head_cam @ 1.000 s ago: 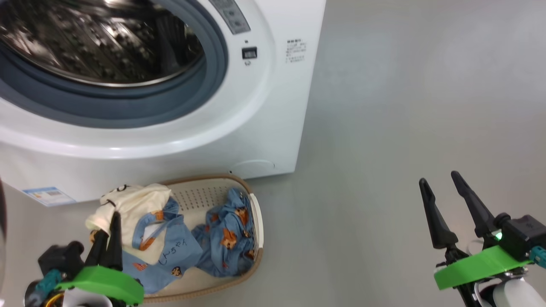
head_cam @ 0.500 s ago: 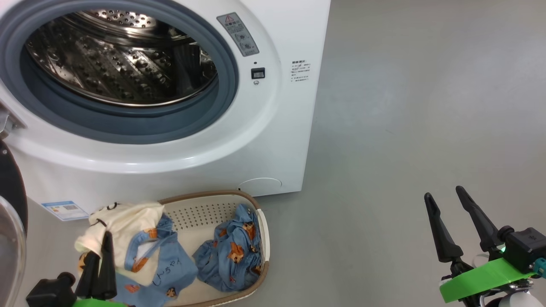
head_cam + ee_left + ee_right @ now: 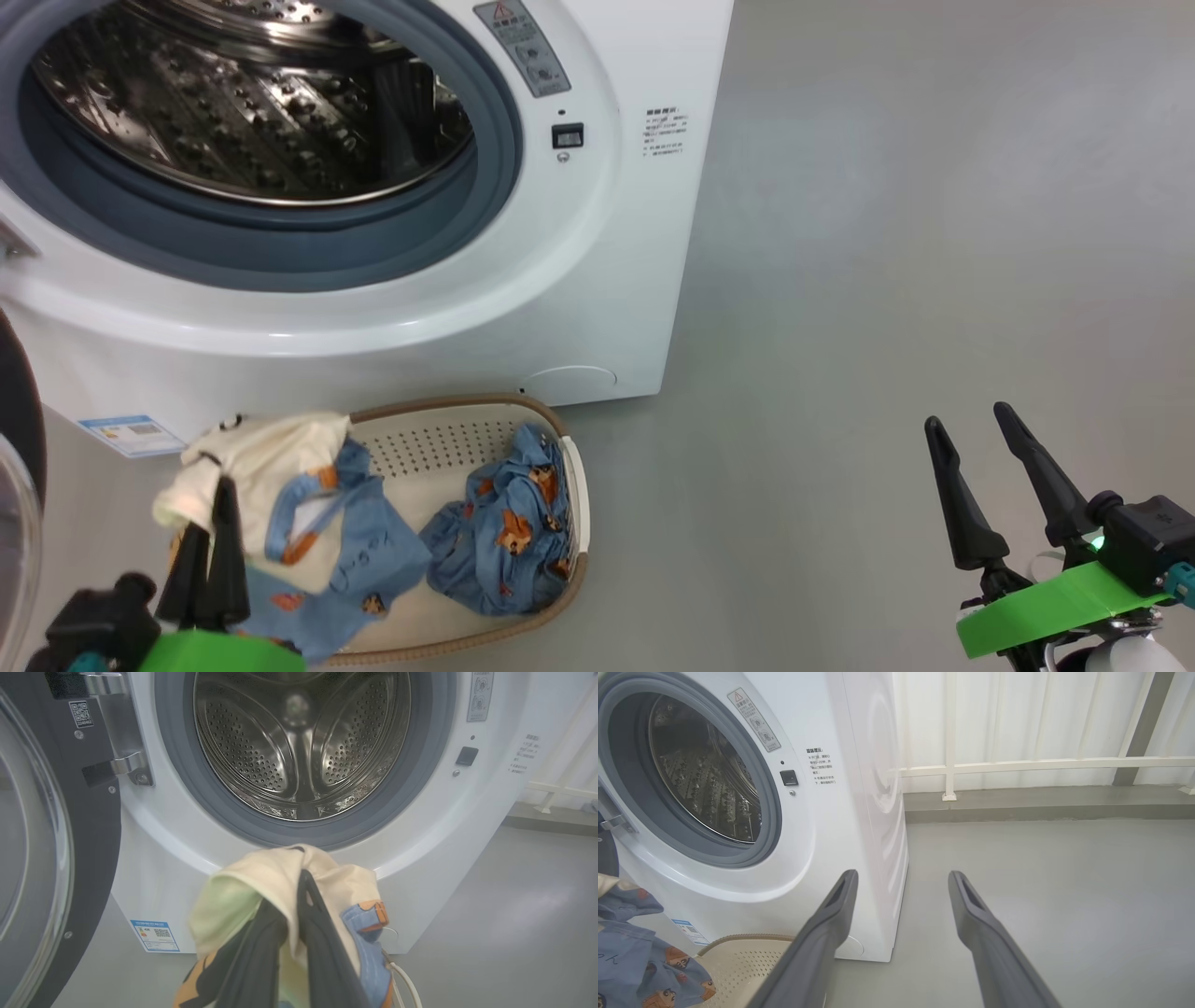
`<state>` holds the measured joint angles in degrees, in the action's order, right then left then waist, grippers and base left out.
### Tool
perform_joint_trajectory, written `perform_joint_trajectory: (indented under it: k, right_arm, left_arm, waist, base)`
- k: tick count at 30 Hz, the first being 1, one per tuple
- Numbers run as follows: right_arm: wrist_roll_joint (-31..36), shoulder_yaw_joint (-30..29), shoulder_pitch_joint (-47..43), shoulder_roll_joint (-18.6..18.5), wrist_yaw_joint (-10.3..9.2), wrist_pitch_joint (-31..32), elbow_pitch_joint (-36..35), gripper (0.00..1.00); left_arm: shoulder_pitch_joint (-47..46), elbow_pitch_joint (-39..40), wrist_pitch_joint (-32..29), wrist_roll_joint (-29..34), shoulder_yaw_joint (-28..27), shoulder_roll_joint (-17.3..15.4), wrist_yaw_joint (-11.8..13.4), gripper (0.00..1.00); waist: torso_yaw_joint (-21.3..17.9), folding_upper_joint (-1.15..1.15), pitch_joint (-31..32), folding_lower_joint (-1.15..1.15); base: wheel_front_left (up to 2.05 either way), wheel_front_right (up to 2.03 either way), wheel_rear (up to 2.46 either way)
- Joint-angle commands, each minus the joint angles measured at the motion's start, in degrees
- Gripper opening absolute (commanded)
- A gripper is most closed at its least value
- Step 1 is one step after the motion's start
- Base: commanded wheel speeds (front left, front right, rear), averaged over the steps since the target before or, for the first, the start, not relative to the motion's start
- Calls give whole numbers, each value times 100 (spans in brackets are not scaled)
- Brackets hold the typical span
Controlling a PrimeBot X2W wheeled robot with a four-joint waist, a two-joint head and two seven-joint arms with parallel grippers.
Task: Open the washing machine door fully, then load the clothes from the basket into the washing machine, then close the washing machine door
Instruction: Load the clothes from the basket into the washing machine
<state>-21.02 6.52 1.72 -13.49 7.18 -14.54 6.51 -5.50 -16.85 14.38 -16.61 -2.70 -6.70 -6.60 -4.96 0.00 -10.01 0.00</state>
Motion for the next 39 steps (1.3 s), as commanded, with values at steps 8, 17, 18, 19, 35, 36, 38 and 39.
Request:
perform_joint_trajectory:
  k: [8,17,18,19,35,36,38,39]
  right_arm:
    - [47,89,325,3,31,-46,-200,100]
    - [64,103,680,119,31,-46,-246,100]
    - [64,103,680,119,31,-46,-246,100]
    - [67,114,725,134,31,-46,-251,100]
    - [80,318,1302,334,31,-46,-286,100]
    - [79,331,1333,344,31,-46,-288,100]
    - [76,361,1400,367,31,-46,-293,100]
    - [75,379,1433,381,31,-46,-294,100]
  left_arm:
    - [-992,174,62,218,-116,-227,-43,0]
    - [-2318,-139,43,288,-72,-478,-14,0]
    - [-2318,-139,43,288,-72,-478,-14,0]
    - [-2486,-186,30,295,-68,-504,-2,0]
    - [-5065,-2101,-5,537,129,-933,111,0]
    - [-5223,-2271,-3,563,149,-958,125,0]
    - [-5531,-2612,2,601,184,-996,153,0]
    - [-5675,-2782,4,627,210,-1016,164,0]
  waist:
    - [-75,0,-486,0]
    - [-165,0,-1105,0]
    - [-165,0,-1105,0]
    - [-178,0,-1172,0]
    - [-463,0,-1950,0]
    - [-484,0,-1999,0]
    - [-529,0,-2095,0]
    - [-555,0,-2140,0]
  base:
    - [0,0,0]
    - [0,0,0]
    - [0,0,0]
    - [0,0,0]
    - [0,0,0]
    - [0,0,0]
    - [0,0,0]
    - [0,0,0]
